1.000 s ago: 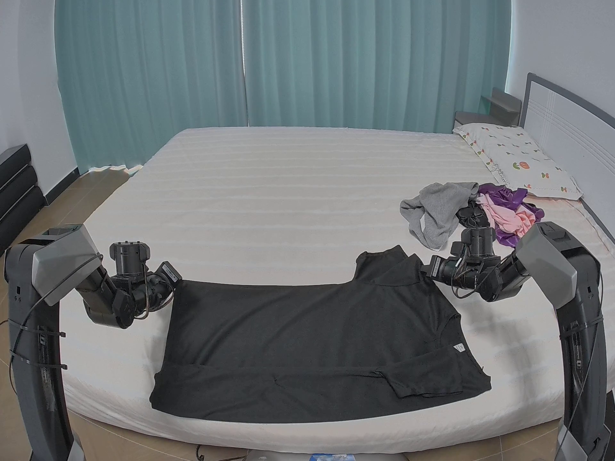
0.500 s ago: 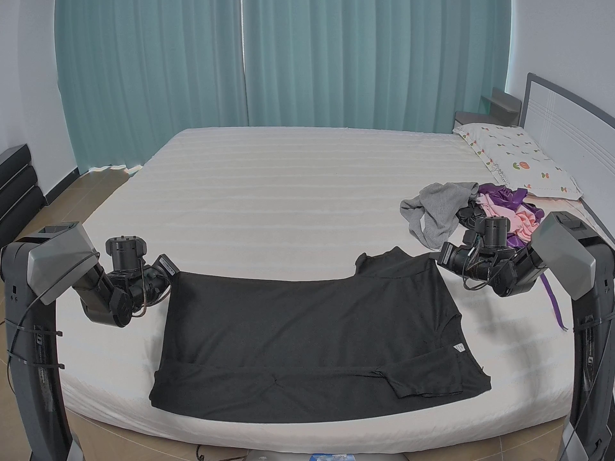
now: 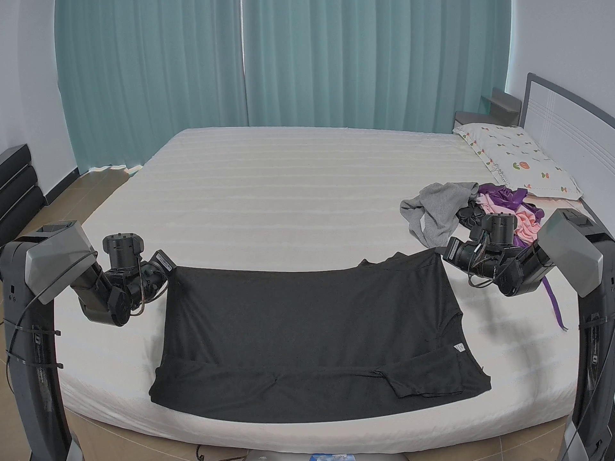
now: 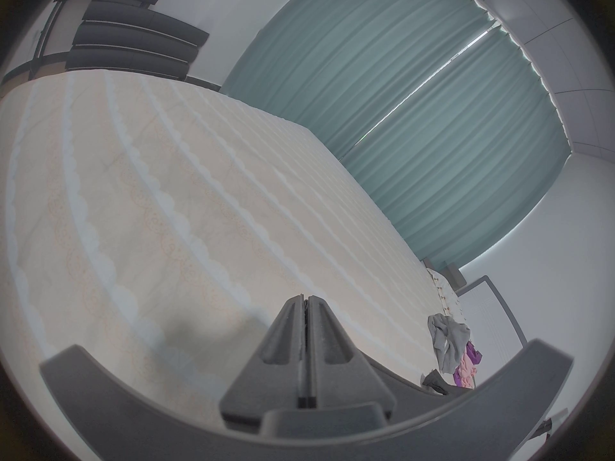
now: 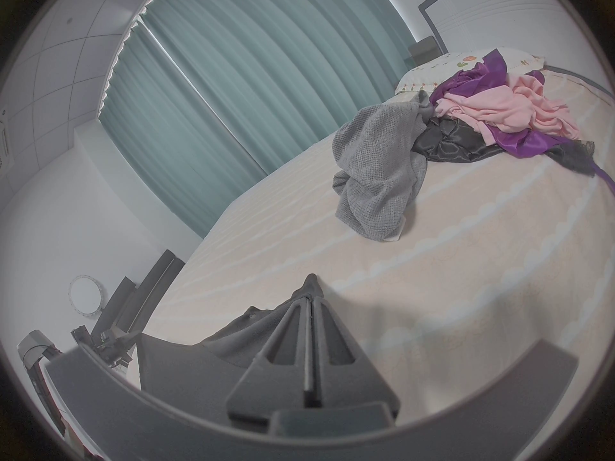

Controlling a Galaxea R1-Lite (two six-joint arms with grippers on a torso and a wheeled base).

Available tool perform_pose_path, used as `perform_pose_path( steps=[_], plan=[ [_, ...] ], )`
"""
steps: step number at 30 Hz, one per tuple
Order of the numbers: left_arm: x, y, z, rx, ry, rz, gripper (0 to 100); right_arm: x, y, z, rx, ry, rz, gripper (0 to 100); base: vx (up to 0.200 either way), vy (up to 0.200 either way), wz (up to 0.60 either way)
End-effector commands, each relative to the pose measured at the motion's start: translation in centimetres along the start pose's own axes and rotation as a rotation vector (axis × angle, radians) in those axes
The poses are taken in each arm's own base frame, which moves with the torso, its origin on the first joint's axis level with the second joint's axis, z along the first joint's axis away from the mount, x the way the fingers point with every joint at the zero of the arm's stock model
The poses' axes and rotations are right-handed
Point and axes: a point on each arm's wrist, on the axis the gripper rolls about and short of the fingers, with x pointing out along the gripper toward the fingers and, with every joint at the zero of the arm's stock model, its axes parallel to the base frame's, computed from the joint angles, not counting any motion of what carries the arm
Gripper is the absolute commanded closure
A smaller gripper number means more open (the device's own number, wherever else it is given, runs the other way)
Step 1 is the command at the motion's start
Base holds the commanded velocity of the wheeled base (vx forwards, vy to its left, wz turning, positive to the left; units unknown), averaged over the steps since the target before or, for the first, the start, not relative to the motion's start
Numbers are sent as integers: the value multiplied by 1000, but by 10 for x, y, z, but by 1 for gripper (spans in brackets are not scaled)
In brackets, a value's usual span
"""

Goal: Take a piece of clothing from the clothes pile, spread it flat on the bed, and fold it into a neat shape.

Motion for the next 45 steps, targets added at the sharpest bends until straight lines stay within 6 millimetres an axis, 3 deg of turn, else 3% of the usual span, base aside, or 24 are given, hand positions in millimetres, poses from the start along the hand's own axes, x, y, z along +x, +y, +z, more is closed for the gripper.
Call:
perform_pose_path(
  steps=[1, 24, 34, 44, 45],
  plan=[
    [0, 0, 0, -1, 1, 1, 100, -3, -1, 2, 2, -5, -4, 100, 0, 0, 0],
    [5, -7, 7, 6, -40, -45, 100, -4, 2, 16, 50, -45, 6, 100, 0, 0, 0],
    [7, -5, 4, 6, -34, -40, 100, -4, 0, 11, 56, -29, -4, 100, 0, 0, 0],
    [-3, 0, -1, 5, -10, -16, 100, -23, -1, 7, 74, 9, -8, 100, 0, 0, 0],
    [-12, 0, -2, 2, 6, -11, 100, -31, -2, 0, 82, 40, 1, 100, 0, 0, 0]
  ],
)
